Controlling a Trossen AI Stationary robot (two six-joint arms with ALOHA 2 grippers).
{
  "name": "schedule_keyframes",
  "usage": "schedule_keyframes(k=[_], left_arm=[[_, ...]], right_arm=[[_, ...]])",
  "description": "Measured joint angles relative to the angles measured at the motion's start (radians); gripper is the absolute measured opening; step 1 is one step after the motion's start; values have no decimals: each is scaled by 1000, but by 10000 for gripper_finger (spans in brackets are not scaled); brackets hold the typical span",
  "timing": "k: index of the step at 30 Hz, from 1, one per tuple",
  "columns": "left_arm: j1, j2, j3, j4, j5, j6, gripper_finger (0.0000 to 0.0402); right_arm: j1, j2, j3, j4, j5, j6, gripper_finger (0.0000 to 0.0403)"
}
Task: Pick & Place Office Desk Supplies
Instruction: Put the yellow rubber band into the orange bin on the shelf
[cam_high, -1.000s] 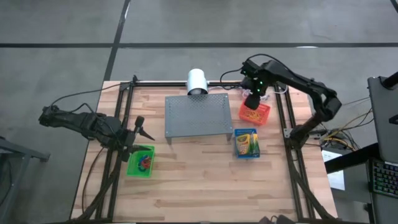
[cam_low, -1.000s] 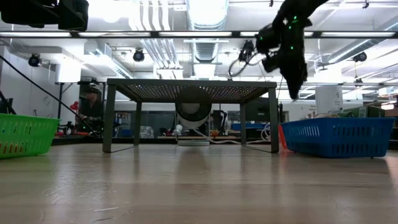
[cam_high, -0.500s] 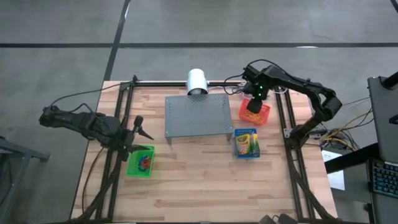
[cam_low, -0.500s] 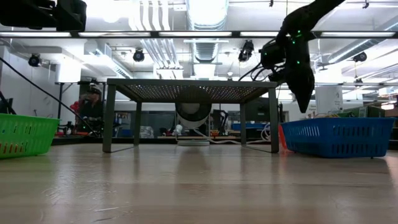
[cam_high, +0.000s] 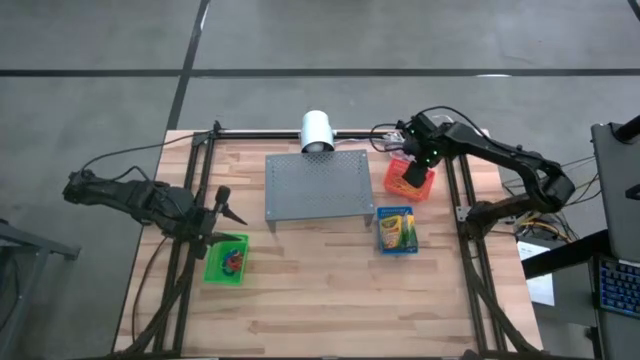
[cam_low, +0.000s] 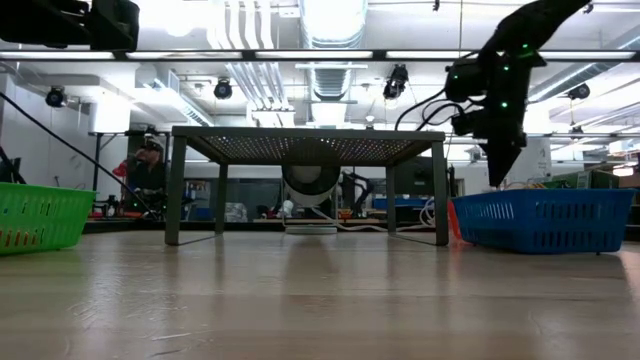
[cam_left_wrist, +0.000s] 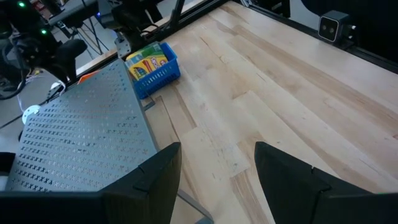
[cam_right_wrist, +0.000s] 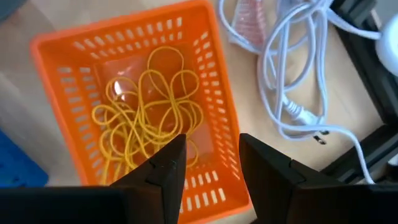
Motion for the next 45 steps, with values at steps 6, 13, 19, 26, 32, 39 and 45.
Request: schedule_keyframes(k=[6,13,19,26,32,39,45], left_arm=[[0,0,0,-1,0,0,209],[0,-1,0,-6,0,0,209],[0,-1,0,-7,0,0,209],[0,0,0,-7,0,0,209],[0,0,0,-7,0,0,209],[0,0,0,-7,0,0,209],[0,0,0,-7,0,0,209]], right_arm=[[-2,-41,-72,103,17,-74,148],[-17,17,-77,108,-7,-107,144],[-59,82,-56,110,-40,-132,148],[-108,134,-50,114,-132,-148,150],[-108,139,-46,110,-134,-147,150],[-108,102,-32,109,-133,-126,150],[-107,70,-32,109,-114,-135,150]])
